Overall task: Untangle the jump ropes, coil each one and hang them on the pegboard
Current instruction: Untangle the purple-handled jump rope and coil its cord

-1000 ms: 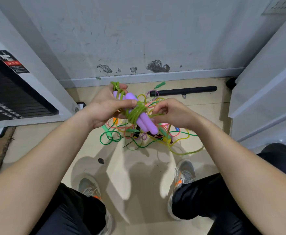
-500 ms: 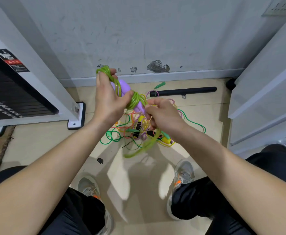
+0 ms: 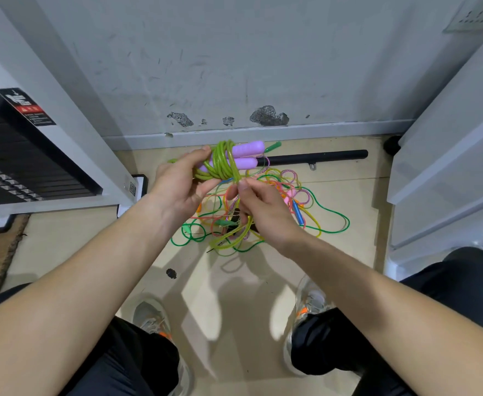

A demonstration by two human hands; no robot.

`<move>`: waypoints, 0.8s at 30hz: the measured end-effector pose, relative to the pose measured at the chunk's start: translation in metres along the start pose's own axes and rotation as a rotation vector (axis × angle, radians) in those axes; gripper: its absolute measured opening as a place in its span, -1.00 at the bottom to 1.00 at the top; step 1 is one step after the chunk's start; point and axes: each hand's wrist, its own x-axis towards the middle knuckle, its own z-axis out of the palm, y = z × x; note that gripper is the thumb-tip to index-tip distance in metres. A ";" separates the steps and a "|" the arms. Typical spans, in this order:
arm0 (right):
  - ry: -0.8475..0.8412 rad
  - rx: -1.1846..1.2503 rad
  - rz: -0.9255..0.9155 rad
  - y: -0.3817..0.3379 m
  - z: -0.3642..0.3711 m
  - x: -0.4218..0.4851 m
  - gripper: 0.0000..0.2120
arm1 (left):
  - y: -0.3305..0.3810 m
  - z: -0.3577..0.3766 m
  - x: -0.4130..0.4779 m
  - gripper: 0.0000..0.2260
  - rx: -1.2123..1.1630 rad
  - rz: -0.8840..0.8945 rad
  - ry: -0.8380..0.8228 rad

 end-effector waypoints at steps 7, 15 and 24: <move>-0.028 -0.261 0.125 -0.009 -0.042 0.018 -0.43 | 0.009 -0.013 0.008 -0.43 0.055 -0.140 -0.268; -0.139 -0.481 -0.021 -0.020 -0.074 0.028 -0.84 | 0.012 -0.005 -0.002 -0.91 0.284 -0.067 -0.211; 0.186 -0.149 0.204 -0.015 -0.048 0.021 -0.85 | -0.004 0.005 -0.006 -0.53 0.219 0.157 0.037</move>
